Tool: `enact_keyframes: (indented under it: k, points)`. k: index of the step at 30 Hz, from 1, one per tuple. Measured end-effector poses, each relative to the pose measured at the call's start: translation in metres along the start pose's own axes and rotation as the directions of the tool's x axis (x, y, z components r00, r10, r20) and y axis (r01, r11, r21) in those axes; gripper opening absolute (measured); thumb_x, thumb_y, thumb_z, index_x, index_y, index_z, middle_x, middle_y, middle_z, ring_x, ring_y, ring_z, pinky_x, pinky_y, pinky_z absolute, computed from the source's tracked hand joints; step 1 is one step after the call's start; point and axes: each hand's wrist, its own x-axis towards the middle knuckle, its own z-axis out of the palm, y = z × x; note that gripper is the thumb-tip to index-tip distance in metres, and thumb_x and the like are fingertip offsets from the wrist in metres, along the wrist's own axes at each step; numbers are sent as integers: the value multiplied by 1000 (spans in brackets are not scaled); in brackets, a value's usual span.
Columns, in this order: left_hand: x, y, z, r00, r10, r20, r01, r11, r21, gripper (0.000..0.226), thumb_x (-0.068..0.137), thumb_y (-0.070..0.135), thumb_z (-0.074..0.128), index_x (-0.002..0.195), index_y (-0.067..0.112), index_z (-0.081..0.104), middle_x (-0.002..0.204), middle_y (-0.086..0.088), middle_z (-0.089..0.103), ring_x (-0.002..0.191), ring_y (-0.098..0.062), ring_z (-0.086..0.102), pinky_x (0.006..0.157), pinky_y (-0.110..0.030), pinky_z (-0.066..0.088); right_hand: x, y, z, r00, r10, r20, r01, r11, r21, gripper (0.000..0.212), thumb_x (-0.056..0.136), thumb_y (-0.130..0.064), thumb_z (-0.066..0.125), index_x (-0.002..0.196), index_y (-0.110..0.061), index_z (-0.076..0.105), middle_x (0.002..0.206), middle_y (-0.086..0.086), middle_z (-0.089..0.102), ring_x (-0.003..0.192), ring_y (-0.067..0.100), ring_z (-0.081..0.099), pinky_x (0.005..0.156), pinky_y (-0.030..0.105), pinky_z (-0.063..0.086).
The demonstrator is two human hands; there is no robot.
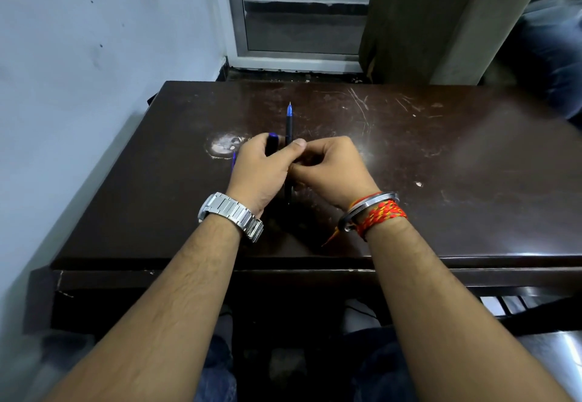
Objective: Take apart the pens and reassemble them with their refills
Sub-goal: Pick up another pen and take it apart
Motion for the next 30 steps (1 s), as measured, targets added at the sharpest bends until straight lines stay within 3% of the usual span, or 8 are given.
enact_keyframes:
  k: [3,7,10,13,19,23,27,30]
  points:
    - [2,-4,-3,994,97,-43,-90,985,144,19,81,34,72,75,16,67,70,0,67,67,-14,63,68,-37,54,2,1,-2,998,51,-23,-50,998,46,22,63,-33,72,74,-14,77,65,11,73,57,15,67,62,37,60]
    - [-1,-7,-4,981,187,-53,-163,939,302,24,72,33,82,70,16,67,55,9,53,47,-1,44,47,-19,41,11,1,-3,965,153,-214,-89,955,283,11,68,-28,69,64,-19,74,58,1,69,53,14,63,60,35,57]
    - [-3,-5,-3,972,226,-66,-193,925,326,28,67,27,82,56,16,59,50,8,50,46,-6,45,48,-28,44,9,3,0,966,105,-238,-52,975,218,20,73,-36,82,73,-18,75,63,-2,71,58,8,65,59,28,56]
    - [-4,-4,-2,970,236,-65,-202,921,332,34,68,23,77,50,12,50,49,1,49,50,-15,48,50,-40,48,9,3,4,955,82,-284,-24,979,203,18,75,-31,85,75,-20,71,65,-5,70,58,3,63,55,20,51]
    - [-7,-3,-1,941,337,-24,-298,861,412,26,71,24,76,57,7,62,47,3,51,47,-9,43,45,-20,33,10,2,4,947,91,-307,-14,970,243,22,73,-27,86,74,-22,65,66,-4,69,57,4,61,56,22,50]
    - [-8,-1,-2,930,362,55,-344,810,476,27,78,30,73,60,12,66,46,4,53,45,-8,45,45,-15,31,11,3,4,929,79,-362,6,973,229,19,75,-26,84,72,-22,66,65,-4,65,62,10,60,61,30,54]
    - [-6,-1,-3,940,321,120,-336,795,505,40,85,27,68,50,12,53,43,2,46,42,-12,40,45,-20,28,11,5,5,952,59,-299,9,975,221,11,86,-23,74,78,-16,72,68,-2,67,64,9,59,64,32,53]
    - [-5,0,-5,946,289,145,-323,816,479,41,89,25,63,54,5,55,45,-7,46,44,-15,38,44,-26,29,13,5,6,972,38,-230,12,977,213,19,94,-20,63,82,-11,73,74,3,69,70,13,61,72,41,54]
